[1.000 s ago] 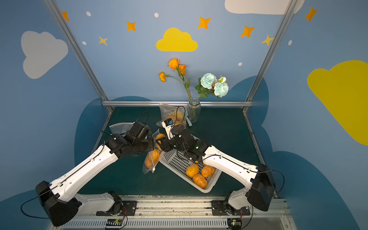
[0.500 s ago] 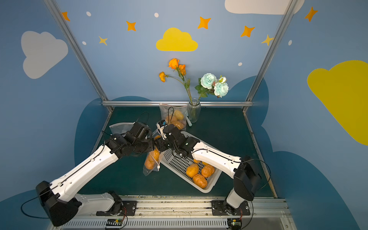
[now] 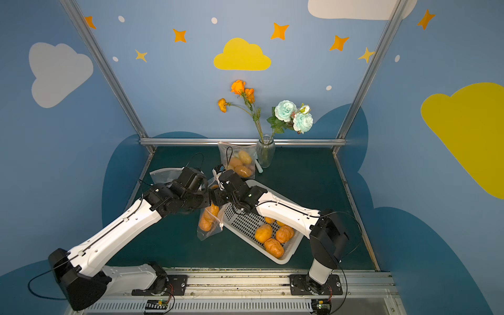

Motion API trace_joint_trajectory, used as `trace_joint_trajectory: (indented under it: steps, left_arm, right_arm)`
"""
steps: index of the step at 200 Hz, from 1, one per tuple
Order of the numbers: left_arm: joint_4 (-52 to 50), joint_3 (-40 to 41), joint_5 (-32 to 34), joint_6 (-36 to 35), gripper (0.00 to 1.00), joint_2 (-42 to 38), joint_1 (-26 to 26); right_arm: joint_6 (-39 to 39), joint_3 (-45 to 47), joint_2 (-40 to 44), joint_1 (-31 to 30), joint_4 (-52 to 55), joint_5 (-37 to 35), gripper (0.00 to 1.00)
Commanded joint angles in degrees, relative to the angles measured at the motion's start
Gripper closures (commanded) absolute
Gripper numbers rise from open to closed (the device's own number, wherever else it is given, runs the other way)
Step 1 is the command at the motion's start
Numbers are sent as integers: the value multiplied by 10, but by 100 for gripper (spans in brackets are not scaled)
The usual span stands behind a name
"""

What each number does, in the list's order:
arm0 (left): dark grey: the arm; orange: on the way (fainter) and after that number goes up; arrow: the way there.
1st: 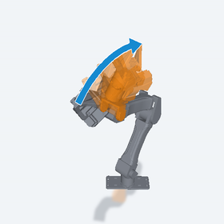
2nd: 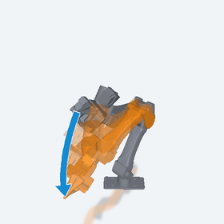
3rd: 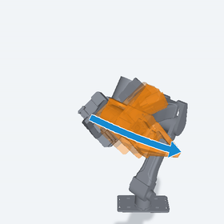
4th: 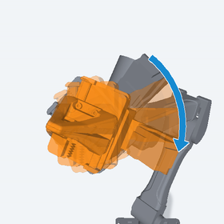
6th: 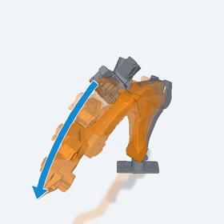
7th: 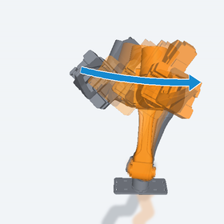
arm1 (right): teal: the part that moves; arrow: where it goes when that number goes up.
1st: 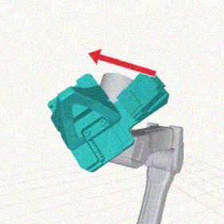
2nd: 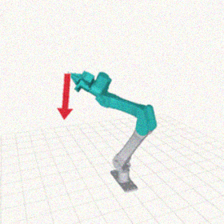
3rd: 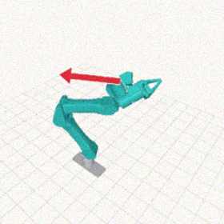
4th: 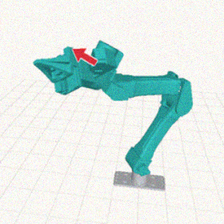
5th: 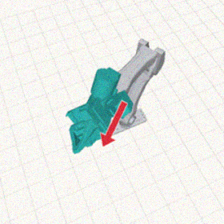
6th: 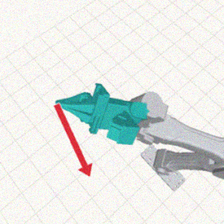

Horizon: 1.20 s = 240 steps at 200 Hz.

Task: Put the potatoes into a zipper bag and zip it
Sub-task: Place the potato into the zipper food storage bag.

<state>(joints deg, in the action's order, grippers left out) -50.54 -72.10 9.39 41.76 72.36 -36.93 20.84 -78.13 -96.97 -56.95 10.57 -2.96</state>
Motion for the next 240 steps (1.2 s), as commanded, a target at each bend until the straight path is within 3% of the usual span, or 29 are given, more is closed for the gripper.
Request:
trace_joint_trajectory:
  steps: [1, 37, 83, 157, 174, 194, 217, 240]
  left_arm:
    - [4, 6, -5, -6, 96, -10, -2]
    - [4, 6, -4, -6, 96, -9, -2]
    - [4, 6, -2, -7, 96, -9, -2]
    - [3, 7, 1, -5, 96, -6, -3]
    - [3, 6, 3, -6, 96, -6, -3]
    - [3, 6, 2, -6, 96, -7, -3]
    - [3, 7, -2, -5, 96, -9, -2]
    - [3, 9, 7, -7, 96, -11, -2]
  right_arm:
    - [-7, 4, 20, -2, -18, -4, 27]
    - [-9, 21, 46, -3, -17, -1, 16]
    - [-12, 76, 127, -3, -16, -13, 15]
    - [9, 206, 287, 1, 18, -105, 13]
    - [60, 233, 318, 1, 42, -171, 12]
    - [183, 279, 367, 3, 73, -251, 9]
    - [171, 355, 415, 6, 5, -246, 7]
    - [233, 359, 443, 9, 76, -279, 2]
